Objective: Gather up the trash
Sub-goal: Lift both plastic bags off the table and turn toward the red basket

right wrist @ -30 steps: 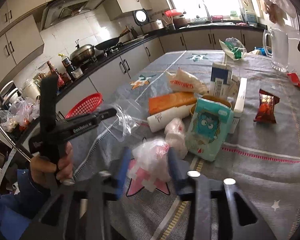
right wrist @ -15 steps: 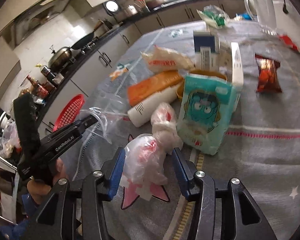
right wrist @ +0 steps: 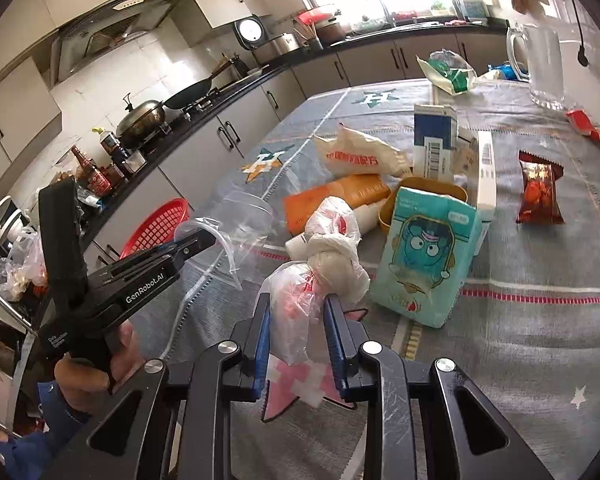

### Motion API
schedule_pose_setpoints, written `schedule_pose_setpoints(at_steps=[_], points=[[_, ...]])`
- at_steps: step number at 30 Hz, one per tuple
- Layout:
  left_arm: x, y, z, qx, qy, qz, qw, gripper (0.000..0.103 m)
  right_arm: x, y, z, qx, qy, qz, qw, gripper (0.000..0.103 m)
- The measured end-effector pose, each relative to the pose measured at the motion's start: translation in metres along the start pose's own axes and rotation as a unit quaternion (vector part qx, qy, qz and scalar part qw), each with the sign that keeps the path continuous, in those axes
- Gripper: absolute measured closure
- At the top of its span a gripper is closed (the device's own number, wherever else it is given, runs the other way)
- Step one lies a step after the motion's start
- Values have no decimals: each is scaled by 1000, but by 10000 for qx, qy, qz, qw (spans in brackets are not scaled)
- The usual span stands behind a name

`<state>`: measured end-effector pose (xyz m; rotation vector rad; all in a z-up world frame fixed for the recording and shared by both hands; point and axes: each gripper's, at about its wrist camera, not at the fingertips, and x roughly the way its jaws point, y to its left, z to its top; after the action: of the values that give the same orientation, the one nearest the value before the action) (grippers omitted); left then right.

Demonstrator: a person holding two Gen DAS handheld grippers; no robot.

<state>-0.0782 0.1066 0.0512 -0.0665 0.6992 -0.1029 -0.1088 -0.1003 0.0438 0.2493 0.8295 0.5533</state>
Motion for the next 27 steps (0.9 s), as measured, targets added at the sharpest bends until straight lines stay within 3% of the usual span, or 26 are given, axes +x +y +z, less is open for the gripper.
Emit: schedule_pose_setpoints(at_steps=[17,27], points=[[-22,13,2,-109,-218,101,9997,92,3,17,6,-157,-17,45,9999,75],[-46,43,8,-384,-488,284,9977,92,15,39,20,-373,56,210,9991,75]])
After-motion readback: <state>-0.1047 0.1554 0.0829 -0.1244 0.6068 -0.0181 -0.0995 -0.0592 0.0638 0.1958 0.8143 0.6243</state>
